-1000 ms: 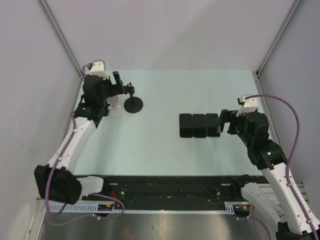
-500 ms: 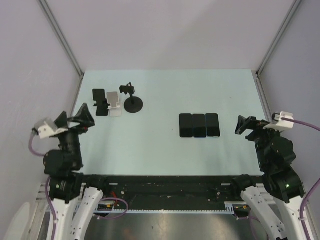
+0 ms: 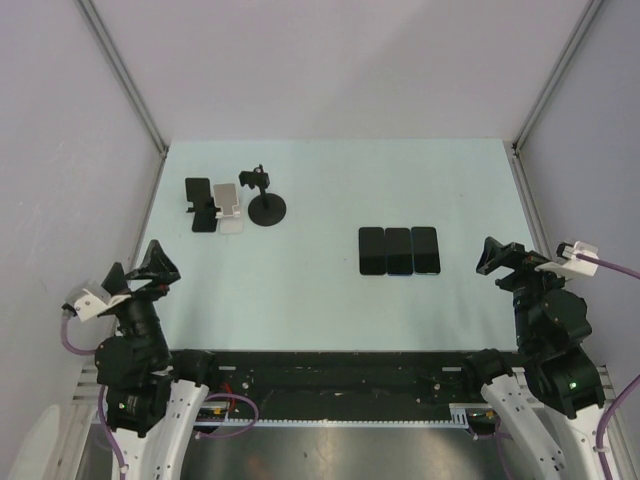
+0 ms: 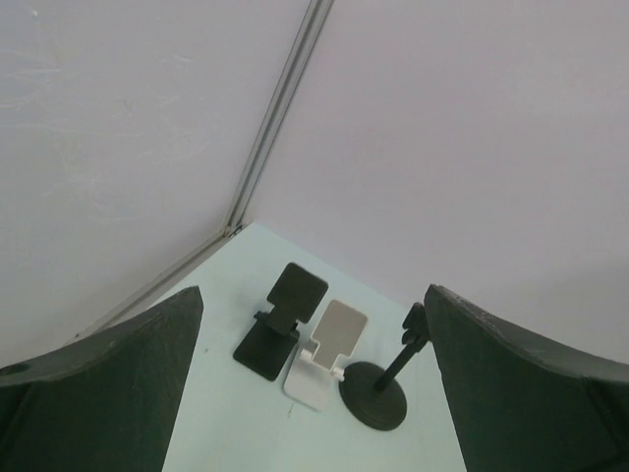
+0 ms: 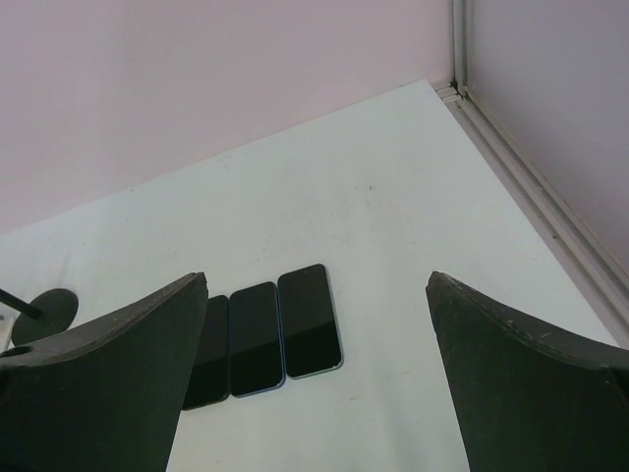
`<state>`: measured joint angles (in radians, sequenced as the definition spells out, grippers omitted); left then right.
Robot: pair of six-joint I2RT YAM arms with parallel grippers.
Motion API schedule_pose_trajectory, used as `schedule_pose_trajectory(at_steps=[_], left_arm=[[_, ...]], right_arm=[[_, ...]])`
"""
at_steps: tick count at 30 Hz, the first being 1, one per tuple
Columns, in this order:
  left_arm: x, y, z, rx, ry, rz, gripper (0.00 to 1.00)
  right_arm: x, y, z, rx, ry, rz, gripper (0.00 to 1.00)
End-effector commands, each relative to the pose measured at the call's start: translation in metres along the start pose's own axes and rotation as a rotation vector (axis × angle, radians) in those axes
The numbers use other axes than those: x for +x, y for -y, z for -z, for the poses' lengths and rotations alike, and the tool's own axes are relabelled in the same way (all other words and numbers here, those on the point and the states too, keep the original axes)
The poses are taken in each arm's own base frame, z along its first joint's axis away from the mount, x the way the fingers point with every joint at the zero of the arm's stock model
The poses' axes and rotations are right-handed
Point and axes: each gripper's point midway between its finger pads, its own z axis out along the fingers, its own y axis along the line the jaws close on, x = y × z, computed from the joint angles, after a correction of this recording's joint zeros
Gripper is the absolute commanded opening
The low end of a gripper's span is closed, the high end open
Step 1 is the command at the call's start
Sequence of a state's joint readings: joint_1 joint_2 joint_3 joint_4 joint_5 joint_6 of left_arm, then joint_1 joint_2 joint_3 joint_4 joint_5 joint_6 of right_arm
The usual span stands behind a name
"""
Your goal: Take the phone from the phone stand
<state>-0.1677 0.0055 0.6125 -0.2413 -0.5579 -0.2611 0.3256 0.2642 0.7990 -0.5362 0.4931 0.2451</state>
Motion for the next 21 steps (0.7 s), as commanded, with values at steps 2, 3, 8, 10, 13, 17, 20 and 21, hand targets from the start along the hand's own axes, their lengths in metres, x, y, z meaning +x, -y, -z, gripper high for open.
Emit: schedule_pose_trajectory(at_steps=[2,3,8,10,13,17,20,21], left_arm=[[-0.034,-0.022,0.028,-0.049,0.108,0.093,1.0],[-0.033,-0.022,0.028,-0.049,0.104,0.09,1.0],[-0.027,-0.028,0.029,-0.084,0.085,0.101,1.0],[-0.024,-0.029,0.029,-0.089,0.079,0.096,1.0],[-0.016,-0.03,0.028,-0.089,0.053,0.079,1.0],[-0.01,-0.027,0.028,-0.07,0.031,0.066,1.0],[-0.007,-0.028,0.027,-0.078,0.024,0.067,1.0],[-0.006,-0.028,0.026,-0.082,0.022,0.072,1.0]], right_arm=[[-0.011,-0.002,0.003,-0.006,0.044,-0.057,1.0],[-0.011,-0.001,0.004,-0.006,0.049,-0.061,1.0],[-0.011,-0.002,0.007,-0.021,0.05,-0.059,1.0],[-0.011,-0.003,0.009,-0.03,0.049,-0.06,1.0],[-0.01,-0.004,0.01,-0.04,0.044,-0.06,1.0],[-0.009,-0.005,0.01,-0.045,0.039,-0.054,1.0],[-0.008,-0.006,0.008,-0.045,0.036,-0.05,1.0],[-0.008,-0.006,0.008,-0.047,0.036,-0.05,1.0]])
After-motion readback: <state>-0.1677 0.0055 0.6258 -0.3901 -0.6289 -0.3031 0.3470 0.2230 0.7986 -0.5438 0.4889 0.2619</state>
